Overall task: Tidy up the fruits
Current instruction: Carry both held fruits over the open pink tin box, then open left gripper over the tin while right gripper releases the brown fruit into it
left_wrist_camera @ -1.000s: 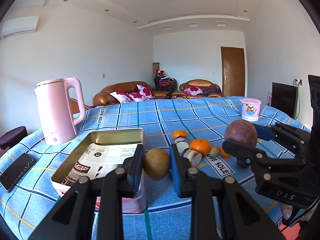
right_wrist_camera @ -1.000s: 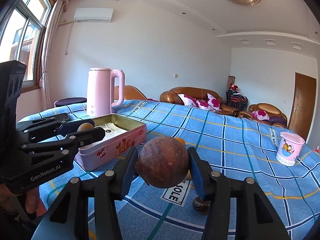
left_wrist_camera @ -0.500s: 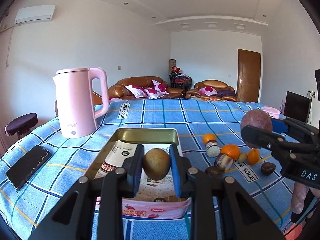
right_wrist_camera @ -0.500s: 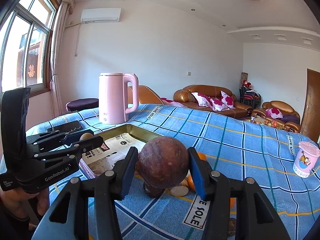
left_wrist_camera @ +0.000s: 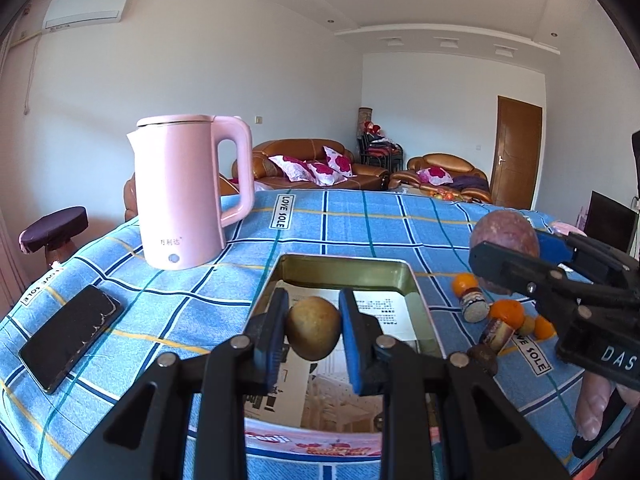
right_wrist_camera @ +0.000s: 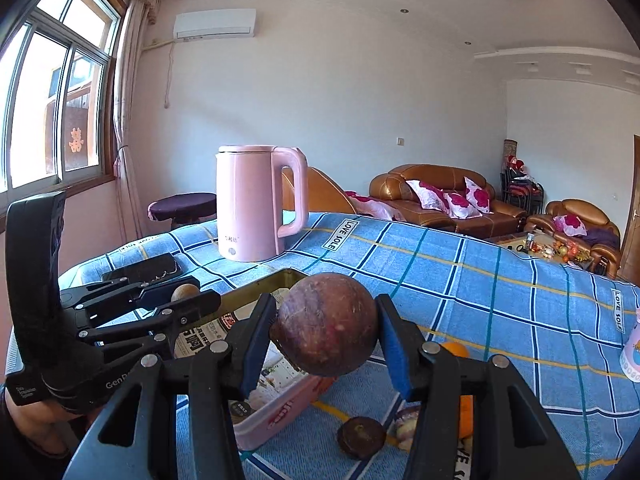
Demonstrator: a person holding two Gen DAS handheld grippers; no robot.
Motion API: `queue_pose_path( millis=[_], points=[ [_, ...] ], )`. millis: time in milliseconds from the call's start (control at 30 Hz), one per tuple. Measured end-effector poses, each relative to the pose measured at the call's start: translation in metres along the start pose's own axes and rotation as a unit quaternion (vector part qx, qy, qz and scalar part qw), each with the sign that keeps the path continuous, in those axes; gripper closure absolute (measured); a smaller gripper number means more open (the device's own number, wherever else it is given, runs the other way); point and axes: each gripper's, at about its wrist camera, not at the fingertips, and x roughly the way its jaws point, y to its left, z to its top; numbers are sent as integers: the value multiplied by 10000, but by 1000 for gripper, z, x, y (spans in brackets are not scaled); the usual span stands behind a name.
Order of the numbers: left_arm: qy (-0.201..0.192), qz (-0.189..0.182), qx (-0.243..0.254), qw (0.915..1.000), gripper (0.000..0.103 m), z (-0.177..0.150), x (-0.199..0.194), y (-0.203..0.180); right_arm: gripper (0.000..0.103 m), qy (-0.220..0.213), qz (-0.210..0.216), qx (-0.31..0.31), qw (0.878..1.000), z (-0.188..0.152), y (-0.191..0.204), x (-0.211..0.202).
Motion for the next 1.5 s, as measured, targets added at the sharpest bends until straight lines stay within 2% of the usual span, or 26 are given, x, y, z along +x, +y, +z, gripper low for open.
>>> queue_pose_path(
  millis=[700, 1500],
  points=[
    [362, 68, 49, 9993, 76, 10, 32, 5, 50, 417, 130, 33, 9990, 1, 8, 47],
    [878, 84, 207, 9959, 76, 8, 56, 6, 50, 835, 261, 141, 9961, -8, 6, 72]
  ],
)
